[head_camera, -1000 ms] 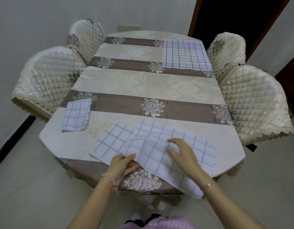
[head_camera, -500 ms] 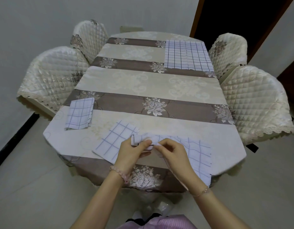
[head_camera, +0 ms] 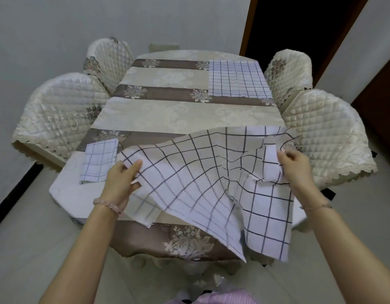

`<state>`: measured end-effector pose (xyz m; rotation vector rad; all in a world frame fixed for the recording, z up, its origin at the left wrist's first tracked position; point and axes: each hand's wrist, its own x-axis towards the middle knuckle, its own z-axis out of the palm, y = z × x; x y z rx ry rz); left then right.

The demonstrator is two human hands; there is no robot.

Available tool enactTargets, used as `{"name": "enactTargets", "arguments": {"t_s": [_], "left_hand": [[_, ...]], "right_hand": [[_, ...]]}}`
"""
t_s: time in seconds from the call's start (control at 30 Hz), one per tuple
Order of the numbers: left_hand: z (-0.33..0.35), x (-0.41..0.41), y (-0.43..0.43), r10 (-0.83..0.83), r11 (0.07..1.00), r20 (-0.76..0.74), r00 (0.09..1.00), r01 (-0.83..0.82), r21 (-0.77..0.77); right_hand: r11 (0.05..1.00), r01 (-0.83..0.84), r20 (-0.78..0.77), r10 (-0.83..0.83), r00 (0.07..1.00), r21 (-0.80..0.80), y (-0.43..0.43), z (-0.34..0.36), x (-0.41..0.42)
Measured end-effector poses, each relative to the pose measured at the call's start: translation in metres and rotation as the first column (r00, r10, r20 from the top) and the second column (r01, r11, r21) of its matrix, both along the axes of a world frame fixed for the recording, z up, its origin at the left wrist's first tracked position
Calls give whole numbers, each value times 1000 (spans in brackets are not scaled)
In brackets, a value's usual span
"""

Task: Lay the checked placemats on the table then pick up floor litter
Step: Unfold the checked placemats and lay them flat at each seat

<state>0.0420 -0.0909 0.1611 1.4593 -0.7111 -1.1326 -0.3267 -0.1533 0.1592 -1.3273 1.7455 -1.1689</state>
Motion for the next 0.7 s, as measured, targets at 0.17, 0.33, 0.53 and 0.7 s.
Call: {"name": "enactTargets", "arguments": {"t_s": [0.17, 0.33, 0.53, 0.7], "left_hand": [[-2, 28, -27, 67, 998, 161, 985, -67, -4], [-16, 52, -51, -21, 999, 393, 919, 3, 45], [-58, 40, -51, -88, 950, 288, 953, -6, 311], [-85, 45, -24, -142, 892, 132, 981, 69, 447]], "right_hand": [[995, -12, -54, 17, 998, 95, -20, 0, -21], [989, 20, -139, 1, 990, 148, -43, -17, -35], [949, 108, -211, -46, 976, 296, -47, -68, -32], [915, 190, -232, -110, 966, 356, -32, -97, -33]]}}
